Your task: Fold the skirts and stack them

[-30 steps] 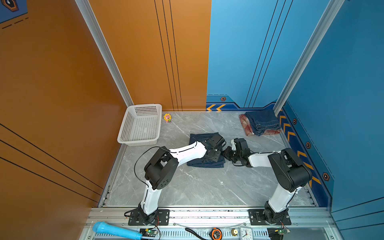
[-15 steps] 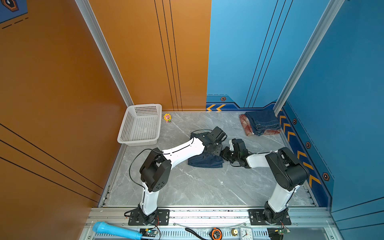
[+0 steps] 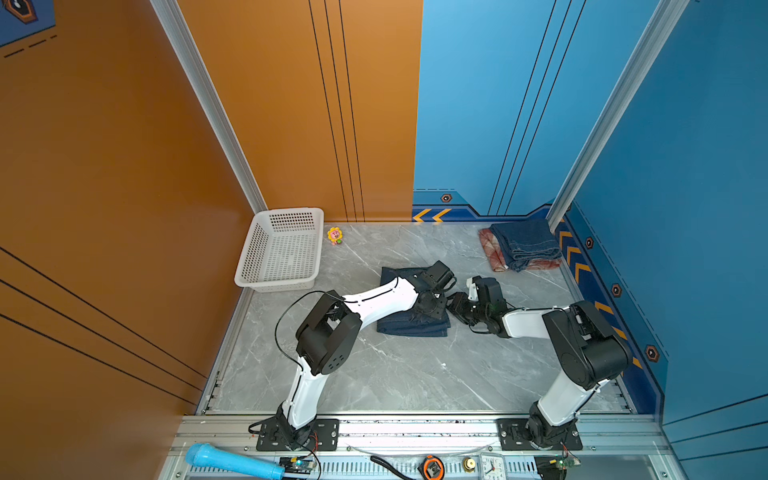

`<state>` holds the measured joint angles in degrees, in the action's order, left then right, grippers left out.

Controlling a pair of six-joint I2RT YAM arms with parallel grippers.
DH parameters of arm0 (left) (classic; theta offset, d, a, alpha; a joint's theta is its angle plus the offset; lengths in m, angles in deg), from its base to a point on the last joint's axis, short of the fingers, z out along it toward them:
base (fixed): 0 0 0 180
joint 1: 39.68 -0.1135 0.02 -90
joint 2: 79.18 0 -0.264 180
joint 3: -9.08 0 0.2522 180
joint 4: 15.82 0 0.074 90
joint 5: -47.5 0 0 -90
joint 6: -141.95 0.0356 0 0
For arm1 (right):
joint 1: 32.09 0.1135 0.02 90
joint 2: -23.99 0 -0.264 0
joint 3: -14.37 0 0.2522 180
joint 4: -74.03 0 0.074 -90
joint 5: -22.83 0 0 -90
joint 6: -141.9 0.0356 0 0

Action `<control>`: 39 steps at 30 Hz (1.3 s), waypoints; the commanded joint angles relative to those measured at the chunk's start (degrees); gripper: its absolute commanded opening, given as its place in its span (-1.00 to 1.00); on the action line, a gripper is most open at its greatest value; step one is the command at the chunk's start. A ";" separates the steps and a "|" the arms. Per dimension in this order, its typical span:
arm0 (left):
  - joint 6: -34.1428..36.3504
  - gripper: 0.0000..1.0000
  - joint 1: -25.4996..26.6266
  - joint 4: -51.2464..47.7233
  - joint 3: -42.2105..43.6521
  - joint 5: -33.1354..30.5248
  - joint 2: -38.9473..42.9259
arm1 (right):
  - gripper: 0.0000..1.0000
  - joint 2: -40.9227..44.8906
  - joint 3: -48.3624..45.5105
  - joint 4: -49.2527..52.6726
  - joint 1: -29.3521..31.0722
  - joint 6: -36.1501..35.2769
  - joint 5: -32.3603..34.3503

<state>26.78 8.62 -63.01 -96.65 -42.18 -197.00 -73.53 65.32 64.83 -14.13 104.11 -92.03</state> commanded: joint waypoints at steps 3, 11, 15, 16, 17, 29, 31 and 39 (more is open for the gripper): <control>0.21 -0.13 -0.95 6.88 2.24 6.66 5.51 | 0.19 3.92 -1.68 8.54 -3.17 -4.13 -1.36; -0.71 0.27 -5.81 13.74 13.65 9.04 16.79 | 0.86 1.58 2.86 8.43 -2.39 -4.33 -4.91; -1.85 0.23 -9.22 13.54 18.69 7.85 18.99 | 1.00 -1.82 6.17 9.68 -0.59 -5.16 -5.55; -1.81 0.21 -9.60 13.72 19.77 7.47 19.08 | 1.00 -2.50 6.79 9.82 -0.11 -5.18 -5.43; -1.56 0.17 -9.68 13.94 20.49 6.93 18.89 | 1.00 -3.05 7.24 9.86 0.34 -5.18 -5.25; 1.51 -0.17 -4.45 15.94 17.95 7.89 5.53 | 0.99 -7.99 12.24 19.92 4.26 -9.99 -0.59; 1.70 -0.18 -3.68 15.92 17.02 8.17 3.43 | 0.96 -8.75 11.95 20.15 4.37 -10.22 -0.52; 1.70 -0.20 -3.20 15.98 17.58 7.83 1.71 | 0.67 -14.12 12.01 19.96 4.62 -11.73 -1.05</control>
<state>27.13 4.46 -45.70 -79.47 -35.41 -192.78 -81.18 79.74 75.11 -10.48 93.33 -95.03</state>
